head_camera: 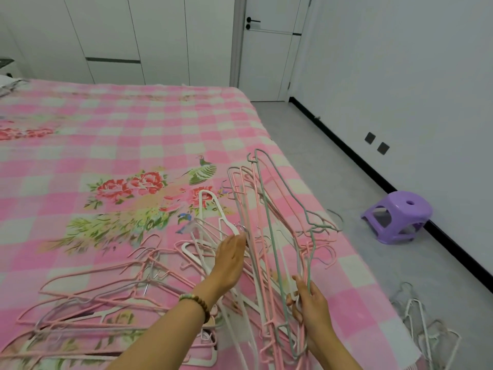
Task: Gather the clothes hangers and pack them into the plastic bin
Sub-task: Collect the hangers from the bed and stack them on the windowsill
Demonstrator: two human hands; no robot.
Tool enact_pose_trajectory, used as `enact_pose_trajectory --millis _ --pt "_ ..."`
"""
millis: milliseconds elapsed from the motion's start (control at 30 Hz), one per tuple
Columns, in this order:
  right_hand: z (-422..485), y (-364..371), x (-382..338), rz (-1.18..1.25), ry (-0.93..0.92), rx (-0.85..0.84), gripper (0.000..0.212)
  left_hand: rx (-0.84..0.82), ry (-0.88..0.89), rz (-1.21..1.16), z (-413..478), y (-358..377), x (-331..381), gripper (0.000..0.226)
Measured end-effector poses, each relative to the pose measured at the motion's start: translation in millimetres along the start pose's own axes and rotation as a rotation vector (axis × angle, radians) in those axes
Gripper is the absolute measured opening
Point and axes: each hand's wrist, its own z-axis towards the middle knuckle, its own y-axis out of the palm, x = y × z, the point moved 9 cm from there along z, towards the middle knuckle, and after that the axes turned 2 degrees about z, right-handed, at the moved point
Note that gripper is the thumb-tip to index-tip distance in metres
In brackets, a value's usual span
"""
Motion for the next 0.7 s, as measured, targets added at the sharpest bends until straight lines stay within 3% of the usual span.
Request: enact_pose_trajectory --millis 200,367,500,700 --pt "-1.9 13.7 -28.4 0.088 -0.031 -0.028 0.025 -0.066 0.032 0.031 -2.5 -2.0 -13.6 0.068" --pt "-8.9 36.5 -70.8 0.117 -0.090 -0.138 0.012 -0.019 0.163 0.047 -11.6 -7.4 16.8 0.067" --pt "-6.5 45.4 -93.5 0.073 -0.110 -0.153 0.016 -0.046 0.195 0.060 -21.1 -19.3 37.3 0.061" --pt "-4.5 54.9 -81.4 -0.002 -0.070 -0.167 0.014 -0.098 0.172 0.515 -18.9 -50.8 27.8 0.087"
